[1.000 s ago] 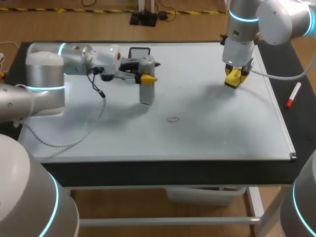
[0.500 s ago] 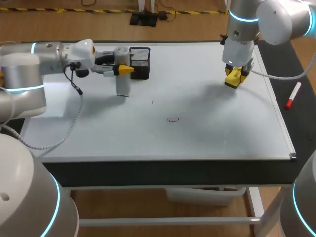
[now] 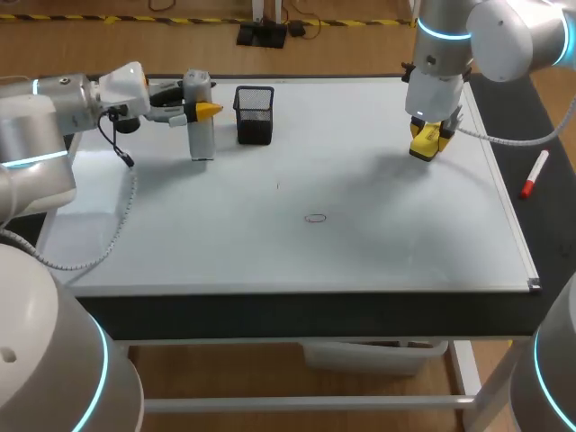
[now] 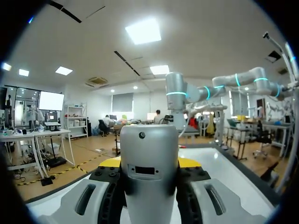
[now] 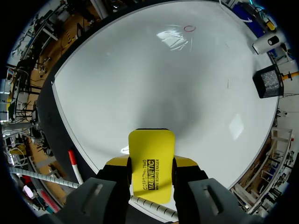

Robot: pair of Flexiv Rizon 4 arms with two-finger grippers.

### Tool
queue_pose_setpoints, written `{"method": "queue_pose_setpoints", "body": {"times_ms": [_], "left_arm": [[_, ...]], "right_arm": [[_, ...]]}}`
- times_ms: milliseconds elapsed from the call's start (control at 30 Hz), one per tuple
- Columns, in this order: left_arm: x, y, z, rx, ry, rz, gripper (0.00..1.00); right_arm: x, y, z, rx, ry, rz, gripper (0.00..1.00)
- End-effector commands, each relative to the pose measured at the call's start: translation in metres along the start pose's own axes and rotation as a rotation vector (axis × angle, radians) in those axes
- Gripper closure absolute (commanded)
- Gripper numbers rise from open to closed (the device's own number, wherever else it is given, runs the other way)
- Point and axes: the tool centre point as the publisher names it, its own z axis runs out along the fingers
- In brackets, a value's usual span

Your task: Pick up the inspection probe, press it on each red-marked spot on the whiteboard one by one, put down the probe, pick up the eraser, and wipe off all the red marks.

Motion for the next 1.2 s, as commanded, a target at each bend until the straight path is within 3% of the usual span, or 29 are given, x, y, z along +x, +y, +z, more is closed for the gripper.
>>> {"method": "queue_pose_setpoints", "body": {"times_ms": [33, 467, 1200], "left_arm": [[-0.014, 0.001, -0.001, 0.001, -0.002, 0.0, 1.0], [-0.042, 0.004, -0.01, 0.042, -0.039, -0.001, 1.0], [-0.048, 0.002, -0.017, 0.037, -0.065, -0.003, 1.0]], "right_arm": [[0.001, 0.0, -0.001, 0.002, 0.002, -0.002, 1.0], [0.001, 0.0, -0.001, 0.002, 0.002, -0.002, 1.0], [0.001, 0.0, -0.001, 0.002, 0.002, -0.002, 1.0]]}}
